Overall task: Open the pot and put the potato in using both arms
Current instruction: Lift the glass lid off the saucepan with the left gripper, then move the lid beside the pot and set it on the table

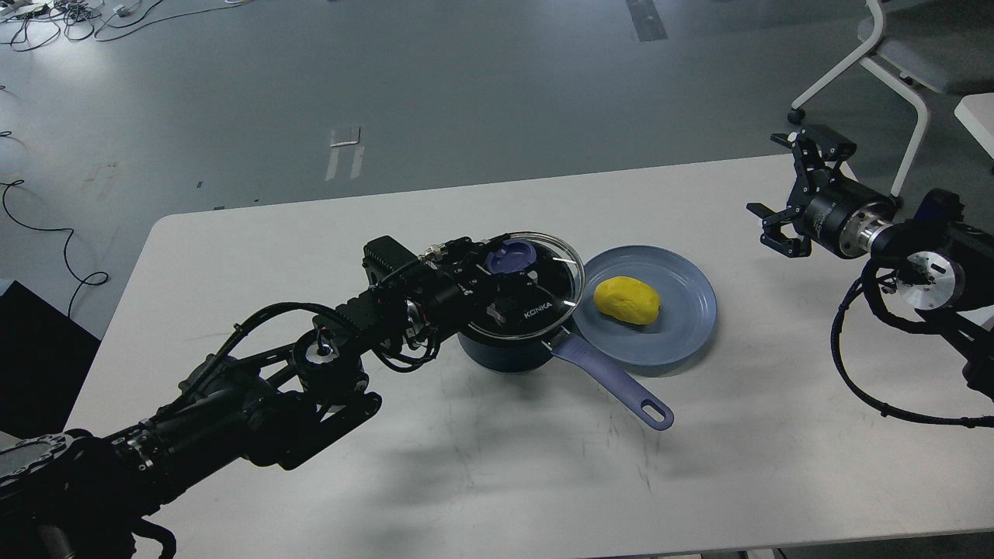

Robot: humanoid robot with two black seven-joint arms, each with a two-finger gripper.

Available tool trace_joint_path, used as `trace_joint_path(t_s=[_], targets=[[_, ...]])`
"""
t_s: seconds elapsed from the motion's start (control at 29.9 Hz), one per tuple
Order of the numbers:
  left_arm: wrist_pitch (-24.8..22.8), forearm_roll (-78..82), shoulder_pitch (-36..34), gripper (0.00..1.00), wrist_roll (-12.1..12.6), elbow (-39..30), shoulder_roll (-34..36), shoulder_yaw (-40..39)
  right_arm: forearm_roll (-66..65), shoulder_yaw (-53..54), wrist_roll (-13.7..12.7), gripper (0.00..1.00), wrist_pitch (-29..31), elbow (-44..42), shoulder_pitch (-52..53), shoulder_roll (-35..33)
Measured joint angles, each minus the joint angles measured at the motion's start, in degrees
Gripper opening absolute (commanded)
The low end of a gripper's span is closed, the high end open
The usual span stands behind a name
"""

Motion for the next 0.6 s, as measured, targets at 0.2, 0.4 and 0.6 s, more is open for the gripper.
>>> trace_joint_path(t_s=[0.2, 0.4, 0.6], targets=[[0.0, -2.7, -3.4, 0.6, -0.1, -0.8, 1.7, -0.3, 0.0, 0.0, 0.0, 1.0, 0.0, 0.0, 0.0, 0.0], [2.9, -3.2, -6.2, 0.6, 0.0, -0.9, 7.0, -0.2, 0.0, 0.0, 0.0, 1.0, 0.0, 0.0, 0.2, 0.0], [7.4, -3.4, -5.1, 0.61, -0.4, -0.9, 14.7, 0.4, 0.0, 0.0, 0.0, 1.0, 0.0, 0.0, 0.2, 0.0]])
